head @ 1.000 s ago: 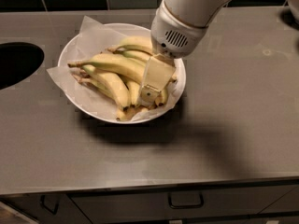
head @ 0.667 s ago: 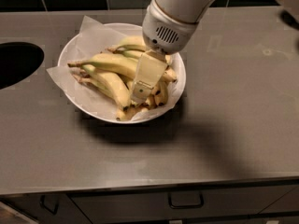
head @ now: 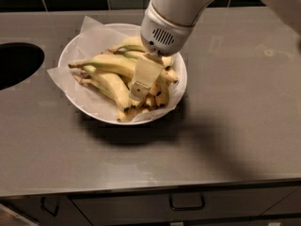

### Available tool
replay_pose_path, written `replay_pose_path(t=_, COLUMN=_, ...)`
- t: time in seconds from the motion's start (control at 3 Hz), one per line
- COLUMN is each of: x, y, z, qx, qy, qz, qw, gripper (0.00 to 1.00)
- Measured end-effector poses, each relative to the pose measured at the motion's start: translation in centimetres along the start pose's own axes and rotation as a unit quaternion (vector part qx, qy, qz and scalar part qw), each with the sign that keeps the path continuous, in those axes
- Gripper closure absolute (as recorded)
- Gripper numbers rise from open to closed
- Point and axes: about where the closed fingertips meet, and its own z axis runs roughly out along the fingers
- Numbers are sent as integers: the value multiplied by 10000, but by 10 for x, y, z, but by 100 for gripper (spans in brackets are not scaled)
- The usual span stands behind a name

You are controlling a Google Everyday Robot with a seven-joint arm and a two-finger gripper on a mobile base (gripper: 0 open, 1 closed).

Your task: Pick banana from white bowl

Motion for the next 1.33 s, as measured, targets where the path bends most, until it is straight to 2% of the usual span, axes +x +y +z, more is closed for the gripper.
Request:
replay_pose_path(t=0.67, x=5, y=-5, z=13, qx=-94, qy=67, qz=123, qw=9999, gripper=31)
replay_pose_path(t=1.0, x=5, y=-6, z=14, qx=-95, qy=65, qz=123, qw=9999, gripper=44)
replay_pose_path(t=1.33, x=5, y=-6, z=14, qx=-94, qy=66, qz=121, qw=9999, gripper=63)
